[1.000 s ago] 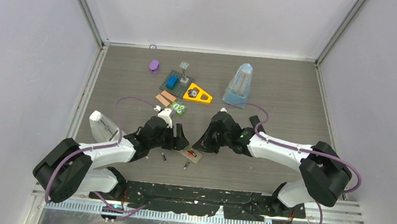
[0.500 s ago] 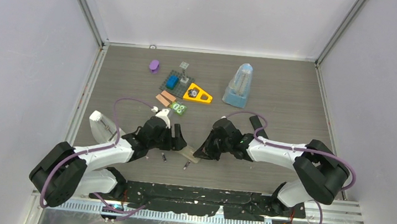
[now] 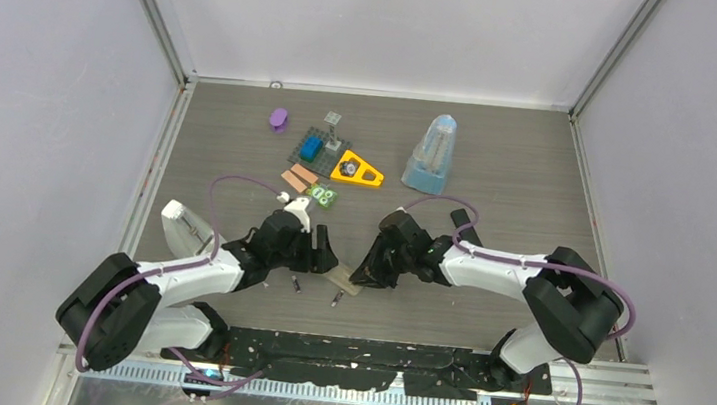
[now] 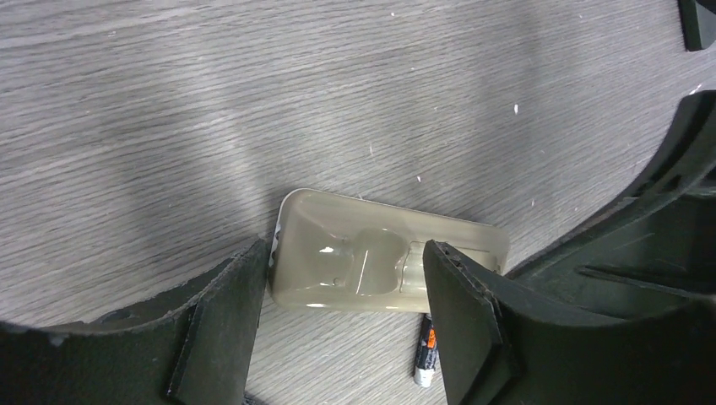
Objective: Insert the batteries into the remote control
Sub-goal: Load the battery cover into the remote control.
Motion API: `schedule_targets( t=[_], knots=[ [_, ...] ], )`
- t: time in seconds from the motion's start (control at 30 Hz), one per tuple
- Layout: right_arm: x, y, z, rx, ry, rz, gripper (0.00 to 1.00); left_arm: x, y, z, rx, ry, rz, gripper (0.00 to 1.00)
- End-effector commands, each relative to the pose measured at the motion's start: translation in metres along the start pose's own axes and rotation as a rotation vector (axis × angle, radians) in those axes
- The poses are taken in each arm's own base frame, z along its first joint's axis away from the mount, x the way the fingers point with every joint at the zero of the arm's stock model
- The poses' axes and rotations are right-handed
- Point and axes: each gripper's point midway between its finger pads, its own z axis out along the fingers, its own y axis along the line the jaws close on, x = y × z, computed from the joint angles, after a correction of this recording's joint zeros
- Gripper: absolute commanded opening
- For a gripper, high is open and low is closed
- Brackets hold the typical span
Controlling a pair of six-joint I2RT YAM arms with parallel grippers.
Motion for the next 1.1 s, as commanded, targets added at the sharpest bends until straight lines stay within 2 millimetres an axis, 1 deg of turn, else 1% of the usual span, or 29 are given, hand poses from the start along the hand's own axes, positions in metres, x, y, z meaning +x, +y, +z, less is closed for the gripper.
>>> schedule_targets(
  t=[0.0,0.17,0.3,0.4,0.47,0.53,0.6,0.63,0.7,0.73,0.77,0.8,0.83,0.87,0.9,0.93,0.97,1.0,1.03,1.07],
  knots=[
    [-0.007,0.007,0.008,0.011,-0.028,-0.035,0.20,0.030,0.010,0.001,-0.023,0.126,0.003,0.69],
    [-0.009,0.000,0.019,0.051,-0.026,-0.031,0.14,0.037,0.011,0.003,-0.013,0.150,0.002,0.68],
    [-0.008,-0.009,0.023,0.093,-0.029,-0.017,0.10,0.043,0.011,0.002,0.000,0.164,-0.003,0.67],
    [-0.007,-0.012,0.024,0.107,-0.026,-0.018,0.09,0.044,0.011,0.001,-0.001,0.163,-0.004,0.67],
    [-0.008,-0.009,0.022,0.099,-0.036,-0.029,0.09,0.038,0.010,0.000,-0.006,0.149,-0.002,0.66],
    [-0.012,0.000,0.018,0.077,-0.054,-0.063,0.09,0.030,0.009,-0.002,-0.026,0.132,0.000,0.67],
    [-0.019,0.013,0.012,0.045,-0.090,-0.105,0.11,0.016,0.009,-0.005,-0.059,0.097,0.005,0.68],
    [-0.023,0.024,0.008,0.022,-0.106,-0.124,0.12,0.009,0.008,-0.007,-0.068,0.083,0.011,0.69],
    [-0.031,0.042,-0.003,-0.023,-0.144,-0.192,0.17,-0.010,0.005,-0.013,-0.087,0.041,0.017,0.71],
    [-0.034,0.051,-0.010,-0.047,-0.165,-0.245,0.23,-0.020,0.003,-0.017,-0.094,0.017,0.022,0.71],
    [-0.038,0.062,-0.016,-0.071,-0.181,-0.281,0.27,-0.030,0.001,-0.022,-0.098,-0.005,0.023,0.72],
    [-0.040,0.065,-0.022,-0.071,-0.192,-0.349,0.37,-0.041,0.003,-0.027,-0.121,-0.038,0.023,0.73],
    [-0.042,0.074,-0.027,-0.085,-0.202,-0.387,0.42,-0.053,0.003,-0.033,-0.143,-0.068,0.022,0.75],
    [-0.040,0.073,-0.029,-0.080,-0.191,-0.472,0.52,-0.061,0.006,-0.039,-0.169,-0.087,0.018,0.78],
    [-0.041,0.080,-0.033,-0.091,-0.194,-0.514,0.56,-0.069,0.008,-0.047,-0.188,-0.113,0.014,0.80],
    [-0.041,0.072,-0.032,-0.055,-0.184,-0.590,0.64,-0.075,0.009,-0.054,-0.206,-0.137,0.009,0.82],
    [-0.039,0.072,-0.033,-0.037,-0.178,-0.639,0.68,-0.081,0.011,-0.062,-0.224,-0.164,0.002,0.83],
    [-0.041,0.065,-0.029,-0.001,-0.173,-0.718,0.74,-0.087,0.013,-0.071,-0.240,-0.187,-0.008,0.84],
    [-0.038,0.062,-0.030,0.032,-0.157,-0.762,0.76,-0.091,0.016,-0.079,-0.261,-0.208,-0.019,0.85],
    [-0.041,0.055,-0.025,0.079,-0.151,-0.828,0.80,-0.095,0.019,-0.088,-0.284,-0.230,-0.030,0.87]
  ],
)
